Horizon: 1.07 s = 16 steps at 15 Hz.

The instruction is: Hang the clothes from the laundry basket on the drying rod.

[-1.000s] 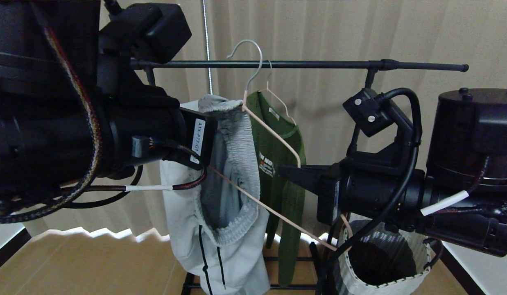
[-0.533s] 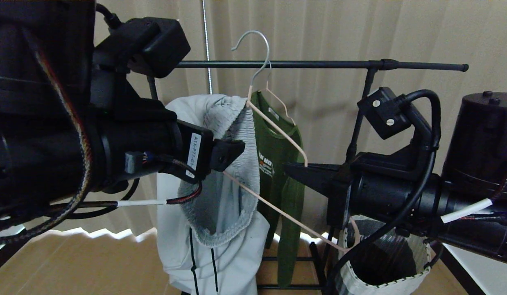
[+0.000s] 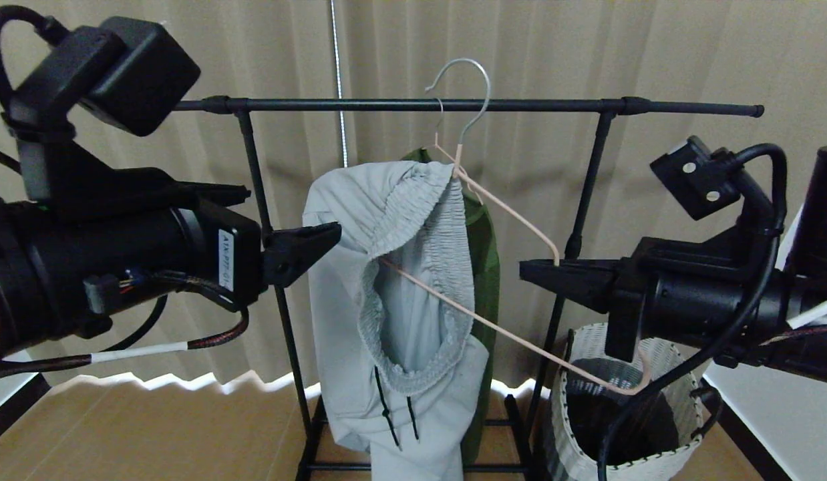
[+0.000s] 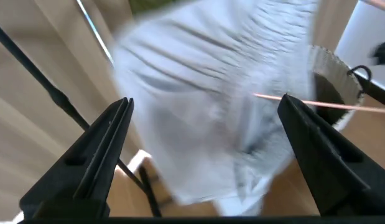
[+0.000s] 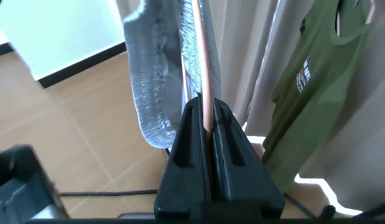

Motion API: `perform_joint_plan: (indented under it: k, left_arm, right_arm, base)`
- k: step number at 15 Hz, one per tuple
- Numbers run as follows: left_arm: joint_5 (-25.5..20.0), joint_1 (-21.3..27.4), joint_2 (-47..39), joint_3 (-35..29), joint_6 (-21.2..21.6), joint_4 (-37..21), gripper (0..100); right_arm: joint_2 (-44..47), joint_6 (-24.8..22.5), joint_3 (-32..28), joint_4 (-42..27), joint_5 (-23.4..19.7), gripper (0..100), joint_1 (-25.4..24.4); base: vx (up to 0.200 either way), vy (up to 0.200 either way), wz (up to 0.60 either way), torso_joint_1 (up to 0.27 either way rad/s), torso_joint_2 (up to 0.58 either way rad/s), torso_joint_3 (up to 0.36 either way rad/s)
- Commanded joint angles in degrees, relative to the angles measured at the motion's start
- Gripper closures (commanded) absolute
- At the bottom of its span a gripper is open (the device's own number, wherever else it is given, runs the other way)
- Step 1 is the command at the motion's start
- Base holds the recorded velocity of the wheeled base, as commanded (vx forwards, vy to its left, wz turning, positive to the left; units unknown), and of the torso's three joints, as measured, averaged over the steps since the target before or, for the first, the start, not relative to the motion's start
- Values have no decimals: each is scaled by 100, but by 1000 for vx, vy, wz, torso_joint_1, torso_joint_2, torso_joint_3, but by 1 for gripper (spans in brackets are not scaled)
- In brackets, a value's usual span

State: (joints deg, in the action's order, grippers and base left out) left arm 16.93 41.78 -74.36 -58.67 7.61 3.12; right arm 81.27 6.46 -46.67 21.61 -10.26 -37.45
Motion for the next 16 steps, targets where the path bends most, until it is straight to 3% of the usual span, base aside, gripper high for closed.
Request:
perform_joint_plan:
  k: [1, 4, 7, 12, 16]
  left_arm:
    - [-665, -855, 176, 154, 707, 277, 0]
    - [-1535, -1251, 97, 234, 1858, 303, 0]
    - [-1992, -1269, -201, 216, 2518, 558, 0]
    - [-2054, -1207, -764, 198, 2781, 1578, 0]
    - [-2528, -1172, -729, 260, 2931, 1586, 0]
  right_arm:
    - [-419, -4, -27, -245, -661, 100, 484]
    - [-446, -13, -9, -404, -977, 100, 616]
    - [-472, -48, 131, -386, -1443, 100, 616]
    - [-551, -171, 167, -404, -1698, 100, 352]
    - [-516, -207, 158, -404, -1698, 100, -34]
  base:
    - [0, 0, 0, 0, 0, 0]
    - [0, 0, 0, 0, 0, 0]
    - [0, 0, 0, 0, 0, 0]
    - [0, 0, 0, 0, 0, 0]
    - [0, 0, 0, 0, 0, 0]
